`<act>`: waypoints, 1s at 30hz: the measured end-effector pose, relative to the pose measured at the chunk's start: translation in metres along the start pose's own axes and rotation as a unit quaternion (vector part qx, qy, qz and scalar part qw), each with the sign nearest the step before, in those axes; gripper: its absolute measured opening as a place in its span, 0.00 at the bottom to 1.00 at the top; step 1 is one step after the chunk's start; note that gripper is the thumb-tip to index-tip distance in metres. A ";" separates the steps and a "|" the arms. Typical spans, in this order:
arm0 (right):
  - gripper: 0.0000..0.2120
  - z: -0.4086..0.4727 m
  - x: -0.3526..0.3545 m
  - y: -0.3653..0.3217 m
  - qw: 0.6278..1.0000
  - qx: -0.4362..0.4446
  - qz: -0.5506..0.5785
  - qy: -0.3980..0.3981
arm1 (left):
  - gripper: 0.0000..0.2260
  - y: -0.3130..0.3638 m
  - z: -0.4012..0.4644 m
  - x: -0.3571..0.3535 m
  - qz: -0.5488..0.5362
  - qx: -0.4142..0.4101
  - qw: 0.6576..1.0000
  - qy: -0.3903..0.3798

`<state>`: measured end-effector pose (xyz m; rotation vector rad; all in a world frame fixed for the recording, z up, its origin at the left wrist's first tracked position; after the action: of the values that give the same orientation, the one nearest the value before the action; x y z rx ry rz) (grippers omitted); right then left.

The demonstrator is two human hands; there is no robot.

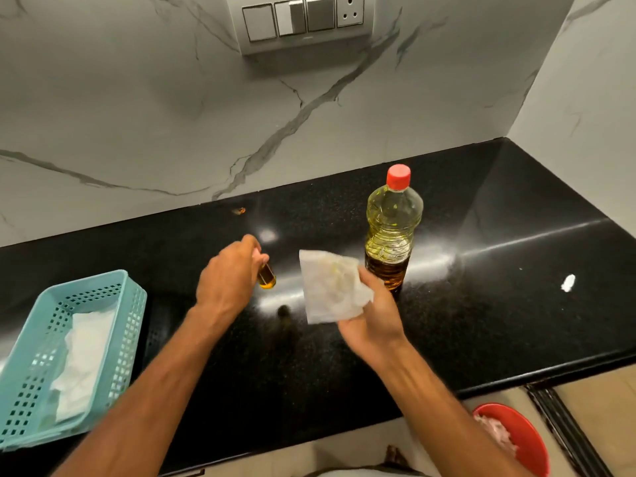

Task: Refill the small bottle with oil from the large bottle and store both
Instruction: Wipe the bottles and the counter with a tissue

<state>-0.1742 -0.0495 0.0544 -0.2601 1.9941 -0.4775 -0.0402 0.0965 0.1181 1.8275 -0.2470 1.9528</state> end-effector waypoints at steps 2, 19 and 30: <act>0.18 -0.008 0.024 0.007 0.999 -0.012 0.008 0.031 | 0.09 0.003 0.006 -0.029 0.004 0.009 0.999 -0.050; 0.10 -0.008 0.084 -0.182 0.909 0.337 -0.123 0.212 | 0.28 0.007 0.018 -0.061 0.115 -0.054 0.984 -0.127; 0.16 0.059 0.005 -0.162 0.911 0.263 -0.318 -0.018 | 0.24 0.231 0.056 0.055 0.058 -0.198 0.971 0.119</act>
<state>-0.1275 -0.2098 0.0976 -0.5726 1.6323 -1.3864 -0.0925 -0.1196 0.2173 1.3397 -0.6269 2.0035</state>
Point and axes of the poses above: each hand's wrist, its own z-axis towards the middle knuckle, its own x-axis out of the back of the hand, y = z × x, the point moved 5 cm from there along z, towards the middle knuckle, and after that the axes turned 2 degrees about z, right-handed, at the moved point
